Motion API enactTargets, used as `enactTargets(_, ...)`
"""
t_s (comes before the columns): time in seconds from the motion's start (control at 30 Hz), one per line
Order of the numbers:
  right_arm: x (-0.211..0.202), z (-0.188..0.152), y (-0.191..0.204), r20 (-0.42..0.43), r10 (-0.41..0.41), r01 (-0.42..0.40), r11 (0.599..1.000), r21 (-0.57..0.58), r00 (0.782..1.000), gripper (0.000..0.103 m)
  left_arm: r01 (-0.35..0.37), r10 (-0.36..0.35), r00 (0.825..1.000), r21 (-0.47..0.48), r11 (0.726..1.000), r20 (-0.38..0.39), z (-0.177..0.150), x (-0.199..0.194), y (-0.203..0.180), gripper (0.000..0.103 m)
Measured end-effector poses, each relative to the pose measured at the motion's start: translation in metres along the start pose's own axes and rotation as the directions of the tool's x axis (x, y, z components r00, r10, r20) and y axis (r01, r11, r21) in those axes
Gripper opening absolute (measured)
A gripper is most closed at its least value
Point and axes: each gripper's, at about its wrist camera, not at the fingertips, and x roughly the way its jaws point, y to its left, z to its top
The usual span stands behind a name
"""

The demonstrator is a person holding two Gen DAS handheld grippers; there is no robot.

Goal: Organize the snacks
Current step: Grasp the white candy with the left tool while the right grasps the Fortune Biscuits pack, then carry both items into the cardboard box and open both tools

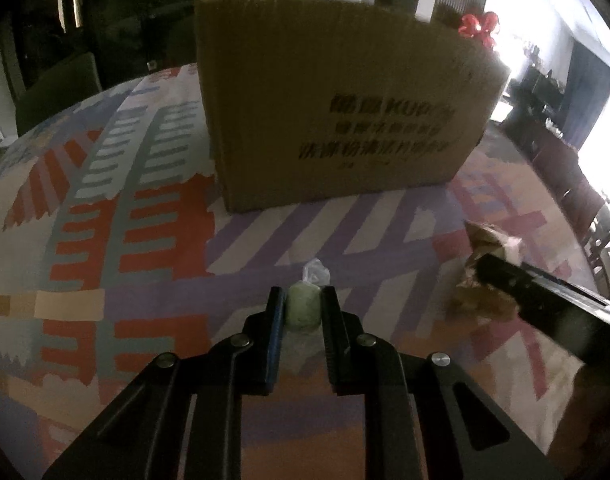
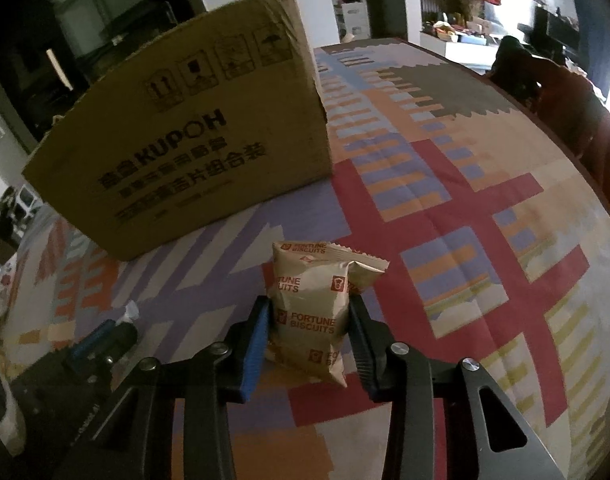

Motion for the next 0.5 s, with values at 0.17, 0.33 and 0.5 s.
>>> enactTargets(0.17,-0.017,0.004,0.001,0.019,0.021,-0.020,0.999,-0.044,1.000,0.040,-0.007,0.007,0.999,0.001,1.000,0.040,0.005,-0.025,-0.007,0.019)
enactTargets(0.33,-0.042,0.009,0.005,0.048,0.066,-0.062,0.994,-0.090,0.997,0.040,-0.011,0.012,0.997,-0.013,1.000,0.079,0.009,-0.055,-0.016,0.019)
enactTargets(0.5,-0.069,0.021,0.011,0.085,0.117,-0.107,0.988,-0.115,0.989,0.040,-0.011,0.015,0.991,-0.035,0.999,0.130,0.020,-0.085,-0.019,0.019)
